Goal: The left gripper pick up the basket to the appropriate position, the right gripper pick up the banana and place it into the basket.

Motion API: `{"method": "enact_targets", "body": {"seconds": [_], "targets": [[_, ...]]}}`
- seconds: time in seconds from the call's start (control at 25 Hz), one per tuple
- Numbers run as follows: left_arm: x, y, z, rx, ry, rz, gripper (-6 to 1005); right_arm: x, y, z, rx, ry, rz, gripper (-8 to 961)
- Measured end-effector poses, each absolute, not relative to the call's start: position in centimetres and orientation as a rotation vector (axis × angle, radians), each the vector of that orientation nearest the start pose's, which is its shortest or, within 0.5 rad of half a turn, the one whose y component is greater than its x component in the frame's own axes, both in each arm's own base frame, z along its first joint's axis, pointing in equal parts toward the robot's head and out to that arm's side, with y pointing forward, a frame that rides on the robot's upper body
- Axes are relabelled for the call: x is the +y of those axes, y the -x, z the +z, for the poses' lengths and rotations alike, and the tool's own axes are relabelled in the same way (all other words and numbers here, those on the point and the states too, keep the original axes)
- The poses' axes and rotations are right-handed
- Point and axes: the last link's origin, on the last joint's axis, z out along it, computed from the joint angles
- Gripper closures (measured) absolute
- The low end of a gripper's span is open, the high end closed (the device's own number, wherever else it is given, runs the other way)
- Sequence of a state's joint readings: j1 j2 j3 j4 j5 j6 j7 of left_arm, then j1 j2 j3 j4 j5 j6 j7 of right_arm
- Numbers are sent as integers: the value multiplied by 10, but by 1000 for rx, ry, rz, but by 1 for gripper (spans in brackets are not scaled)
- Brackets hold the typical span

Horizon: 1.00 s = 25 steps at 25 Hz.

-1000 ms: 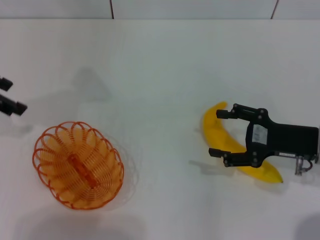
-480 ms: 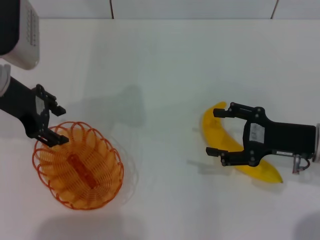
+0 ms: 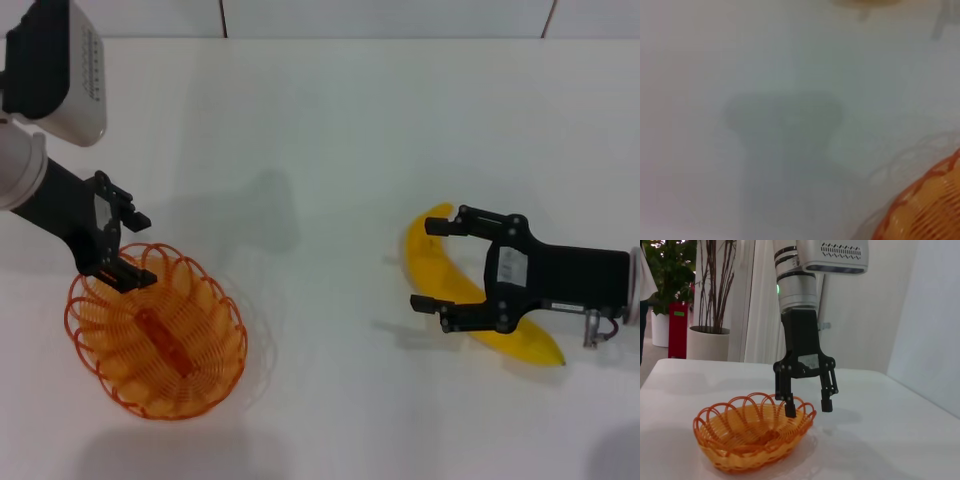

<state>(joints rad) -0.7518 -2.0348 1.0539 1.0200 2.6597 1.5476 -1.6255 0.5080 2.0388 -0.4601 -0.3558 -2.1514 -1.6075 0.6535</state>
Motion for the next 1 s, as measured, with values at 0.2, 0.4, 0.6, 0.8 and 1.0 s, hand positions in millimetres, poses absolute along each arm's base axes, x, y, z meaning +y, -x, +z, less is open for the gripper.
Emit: {"method": "enact_targets", "body": {"seconds": [0.2,0.4,0.6,0.8,1.0], "targets": [[387,221,24,-79,2902,604,308,289,-295,-24,21,2712,692,77],[388,220,23,-74,2898,603,332,289,-295,-24,20,2712,693,76],[387,221,11,-26,2897,665,355,289,-295,-24,22,2711,688,76],[392,219,6,-46,2870,652,379,289,-296,-25,25,2709,682,76],[395,213,6,-48,2869,604,506,288,-297,-25,32,2708,680,77]]}}
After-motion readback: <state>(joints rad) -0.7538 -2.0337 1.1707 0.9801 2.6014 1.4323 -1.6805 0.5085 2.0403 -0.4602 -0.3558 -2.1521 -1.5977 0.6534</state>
